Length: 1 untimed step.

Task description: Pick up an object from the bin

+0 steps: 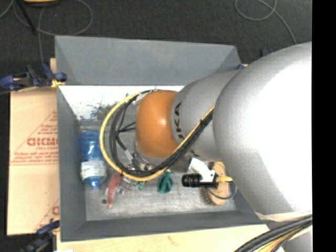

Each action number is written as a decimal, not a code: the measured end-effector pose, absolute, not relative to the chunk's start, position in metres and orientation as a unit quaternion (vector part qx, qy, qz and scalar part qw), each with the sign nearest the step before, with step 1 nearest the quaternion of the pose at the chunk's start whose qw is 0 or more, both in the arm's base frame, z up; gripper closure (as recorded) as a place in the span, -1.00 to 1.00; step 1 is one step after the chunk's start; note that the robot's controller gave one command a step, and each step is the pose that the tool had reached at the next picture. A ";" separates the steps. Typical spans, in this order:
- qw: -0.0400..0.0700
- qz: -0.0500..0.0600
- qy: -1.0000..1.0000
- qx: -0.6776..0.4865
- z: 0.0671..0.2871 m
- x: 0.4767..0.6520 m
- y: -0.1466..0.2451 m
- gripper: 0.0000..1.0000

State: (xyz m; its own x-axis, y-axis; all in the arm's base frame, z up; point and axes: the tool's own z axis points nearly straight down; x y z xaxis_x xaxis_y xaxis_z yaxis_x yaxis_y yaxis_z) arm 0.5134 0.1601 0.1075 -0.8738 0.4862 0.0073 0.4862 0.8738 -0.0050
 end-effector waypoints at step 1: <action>0.001 -0.001 -0.968 -0.251 0.128 0.515 0.161 1.00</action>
Offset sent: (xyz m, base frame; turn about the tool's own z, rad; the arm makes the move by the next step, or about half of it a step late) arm -0.0001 -0.0001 0.0034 0.0000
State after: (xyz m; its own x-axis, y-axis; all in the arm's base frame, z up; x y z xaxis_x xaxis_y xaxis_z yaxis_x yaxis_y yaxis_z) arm 0.5154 0.1607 0.1281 -0.8743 0.4855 0.0015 0.4855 0.8743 0.0010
